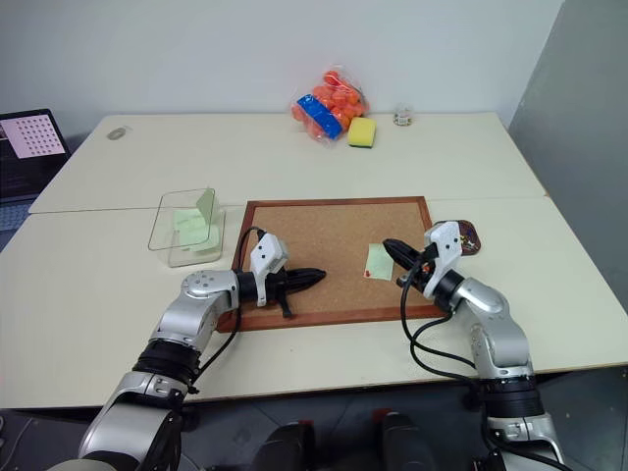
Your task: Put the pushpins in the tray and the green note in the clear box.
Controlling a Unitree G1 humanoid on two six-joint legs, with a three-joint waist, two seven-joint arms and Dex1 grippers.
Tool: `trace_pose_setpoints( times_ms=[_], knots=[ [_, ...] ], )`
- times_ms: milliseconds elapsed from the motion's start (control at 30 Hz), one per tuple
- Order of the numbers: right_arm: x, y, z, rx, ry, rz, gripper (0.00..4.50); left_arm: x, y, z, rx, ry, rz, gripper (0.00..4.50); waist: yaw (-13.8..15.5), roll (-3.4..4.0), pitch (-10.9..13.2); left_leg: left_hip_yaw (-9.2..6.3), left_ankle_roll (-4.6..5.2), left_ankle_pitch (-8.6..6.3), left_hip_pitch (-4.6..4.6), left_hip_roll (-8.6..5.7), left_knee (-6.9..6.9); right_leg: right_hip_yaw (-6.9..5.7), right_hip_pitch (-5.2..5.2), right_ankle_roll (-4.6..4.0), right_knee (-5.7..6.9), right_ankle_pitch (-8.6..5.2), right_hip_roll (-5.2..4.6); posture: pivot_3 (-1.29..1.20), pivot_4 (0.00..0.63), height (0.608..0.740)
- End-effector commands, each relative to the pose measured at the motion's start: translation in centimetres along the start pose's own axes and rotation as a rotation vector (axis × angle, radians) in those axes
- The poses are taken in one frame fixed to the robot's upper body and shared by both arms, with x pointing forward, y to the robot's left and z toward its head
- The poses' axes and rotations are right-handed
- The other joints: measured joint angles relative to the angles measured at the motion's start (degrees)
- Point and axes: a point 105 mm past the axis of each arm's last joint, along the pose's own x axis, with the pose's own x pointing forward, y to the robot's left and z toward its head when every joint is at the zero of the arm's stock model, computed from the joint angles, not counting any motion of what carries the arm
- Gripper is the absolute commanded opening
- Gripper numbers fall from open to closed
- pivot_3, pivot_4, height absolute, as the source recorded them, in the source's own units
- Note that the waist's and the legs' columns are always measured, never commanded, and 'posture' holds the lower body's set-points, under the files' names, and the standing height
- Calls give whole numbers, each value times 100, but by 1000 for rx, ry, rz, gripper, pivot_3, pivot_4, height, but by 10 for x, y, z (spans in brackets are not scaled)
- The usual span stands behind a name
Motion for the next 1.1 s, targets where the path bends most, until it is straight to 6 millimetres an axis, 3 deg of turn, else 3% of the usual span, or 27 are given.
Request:
trace_pose_setpoints(
  times_ms=[33, 133, 233, 500, 567, 667, 700, 733, 1100],
  knots=[
    [-6, -50, 23, -69, -68, -274, 23, -2, -1, -11, -19, 38, 1, 0, 0, 0, 0, 0, 0, 0, -1, 0, 0, 0, 0, 0, 0, 0, 0, 0, 150, 740],
    [-14, -91, 25, -61, -63, -507, 23, -2, -1, -11, -17, 39, -1, 0, 3, 1, 1, 4, 0, 0, 1, -2, 0, 3, -2, 1, 2, 1, -2, 0, 150, 740],
    [-19, -114, 25, -41, -48, -632, 23, -2, 0, -11, -16, 40, 2, 0, 6, 1, 0, 5, 0, 0, 1, -2, -1, 4, -2, -4, 2, 4, -2, 0, 150, 740],
    [-18, -135, 12, 32, 4, -710, 23, -4, 1, -11, -14, 41, 12, 0, 3, 2, 0, 6, 0, 0, -2, -2, -4, 4, -2, -24, -1, 14, -2, 0, 150, 740],
    [-19, -138, 10, 39, 9, -719, 461, -5, 2, -11, -14, 42, 15, 0, 0, 3, 1, 7, 0, 0, -1, -2, -4, 5, -2, -24, -1, 14, -2, 0, 150, 740],
    [-23, -142, 9, 29, 18, -741, 662, -6, 2, -12, -15, 43, 20, 0, 0, 3, 1, 6, 1, 0, -2, -2, -4, 4, -2, -23, -1, 13, -2, 0, 150, 740],
    [-24, -143, 8, 27, 19, -746, 1031, -7, 2, -13, -15, 44, 21, 0, -1, 3, 1, 6, 1, 0, -2, -2, -4, 5, -2, -23, -1, 13, -2, 0, 150, 740],
    [-25, -143, 8, 27, 19, -749, 1053, -7, 2, -13, -15, 46, 22, 0, -2, 3, 1, 6, 1, 0, -2, -2, -4, 5, -2, -23, -1, 13, -2, 0, 150, 740],
    [-25, -137, 17, -38, -14, -710, 3223, -4, 1, -11, -14, 43, 13, 0, -21, 3, 1, 6, 1, 0, -1, -1, -4, 5, -2, -21, -1, 12, -1, 0, 150, 740]
  ],
)
